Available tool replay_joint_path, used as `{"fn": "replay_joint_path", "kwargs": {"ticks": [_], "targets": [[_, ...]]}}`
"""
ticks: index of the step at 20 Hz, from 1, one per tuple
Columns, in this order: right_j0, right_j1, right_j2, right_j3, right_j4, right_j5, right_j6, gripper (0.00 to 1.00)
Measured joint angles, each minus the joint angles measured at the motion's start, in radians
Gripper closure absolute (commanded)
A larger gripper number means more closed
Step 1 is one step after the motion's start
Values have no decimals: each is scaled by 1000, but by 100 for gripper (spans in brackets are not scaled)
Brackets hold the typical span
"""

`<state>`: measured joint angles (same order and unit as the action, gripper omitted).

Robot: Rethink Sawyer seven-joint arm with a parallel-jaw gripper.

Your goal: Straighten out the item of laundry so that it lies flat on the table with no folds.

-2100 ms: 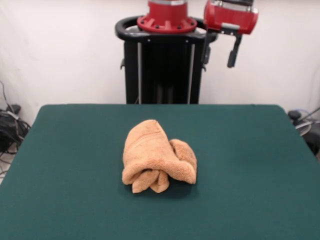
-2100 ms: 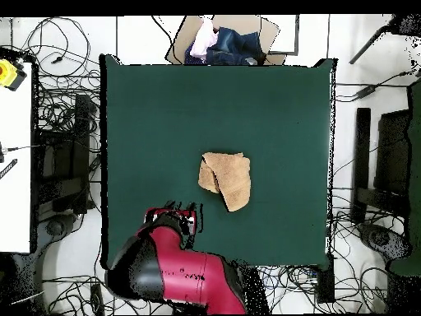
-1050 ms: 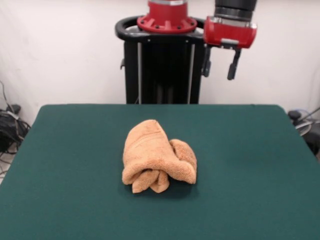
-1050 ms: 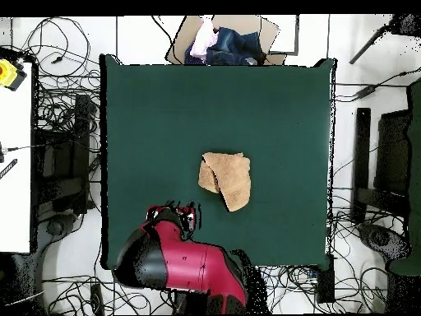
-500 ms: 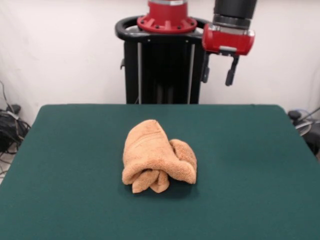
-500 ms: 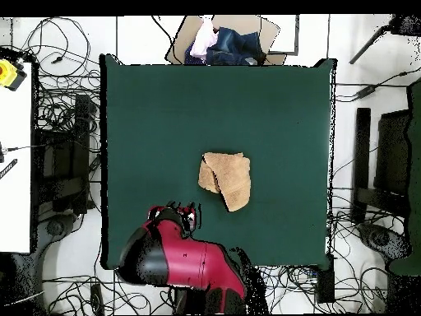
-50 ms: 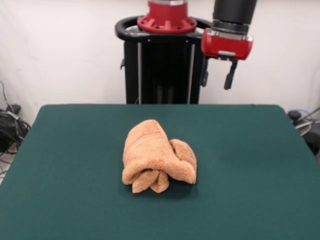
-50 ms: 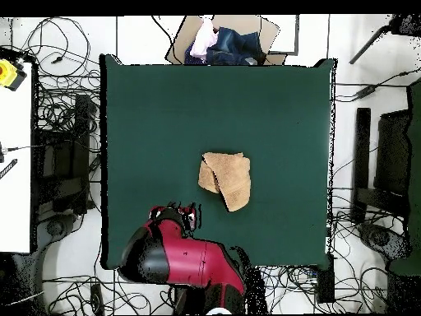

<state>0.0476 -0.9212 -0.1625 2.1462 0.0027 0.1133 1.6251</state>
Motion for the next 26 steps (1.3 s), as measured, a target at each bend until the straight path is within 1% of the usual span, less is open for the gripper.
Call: {"fn": "replay_joint_path", "kwargs": {"ticks": [14, 26], "targets": [[-1, 43, 1, -1, 0, -68, 0, 0], [-33, 96, 2, -14, 0, -139, 0, 0]]}}
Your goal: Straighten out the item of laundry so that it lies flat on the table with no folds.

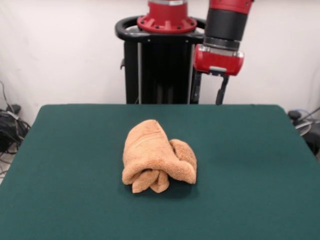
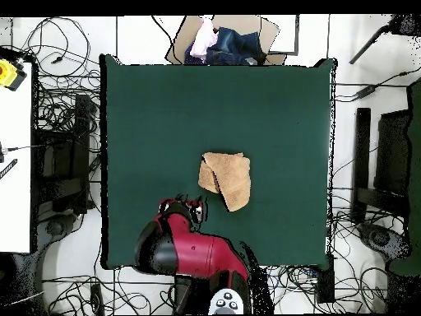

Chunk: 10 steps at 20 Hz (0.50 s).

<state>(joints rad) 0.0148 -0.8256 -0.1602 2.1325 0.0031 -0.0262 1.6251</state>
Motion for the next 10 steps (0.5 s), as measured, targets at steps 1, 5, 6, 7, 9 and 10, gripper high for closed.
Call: {"fn": "replay_joint_path", "kwargs": {"ticks": [1, 5, 6, 7, 9, 10], "targets": [[-2, 4, 0, -1, 0, -5, 0, 0], [-8, 27, 0, -10, 0, -28, 0, 0], [-9, 38, 0, -16, 0, -37, 0, 0], [-9, 44, 0, -19, 0, -41, 0, 0], [-9, 49, 0, -25, 0, -45, 0, 0], [-9, 52, 0, -27, 0, -46, 0, 0]]}}
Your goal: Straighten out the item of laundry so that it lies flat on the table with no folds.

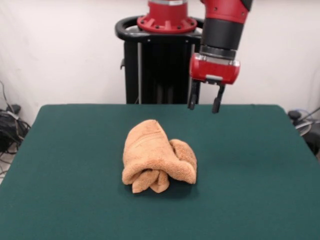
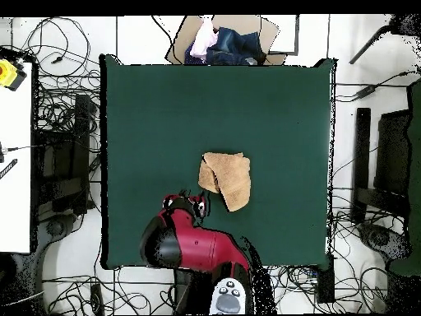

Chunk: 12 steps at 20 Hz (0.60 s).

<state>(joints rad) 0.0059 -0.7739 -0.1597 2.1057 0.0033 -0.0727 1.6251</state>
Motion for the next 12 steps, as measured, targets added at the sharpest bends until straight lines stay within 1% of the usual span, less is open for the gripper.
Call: {"fn": "replay_joint_path", "kwargs": {"ticks": [5, 12], "targets": [[-3, 24, 0, -20, 0, -17, 0, 0], [-29, 81, 2, -69, 0, -60, 0, 0]]}}
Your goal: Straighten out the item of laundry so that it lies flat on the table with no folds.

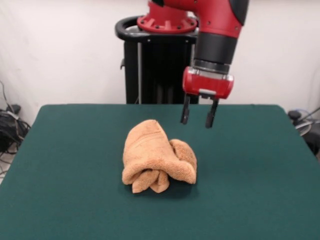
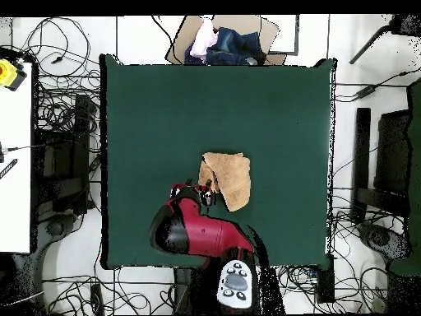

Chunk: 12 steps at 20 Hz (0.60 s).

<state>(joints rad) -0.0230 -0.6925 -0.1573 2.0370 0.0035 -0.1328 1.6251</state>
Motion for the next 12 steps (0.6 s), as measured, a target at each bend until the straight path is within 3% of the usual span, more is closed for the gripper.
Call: {"fn": "replay_joint_path", "kwargs": {"ticks": [12], "targets": [[-35, 74, 4, -74, -14, -48, 0, 0]]}}
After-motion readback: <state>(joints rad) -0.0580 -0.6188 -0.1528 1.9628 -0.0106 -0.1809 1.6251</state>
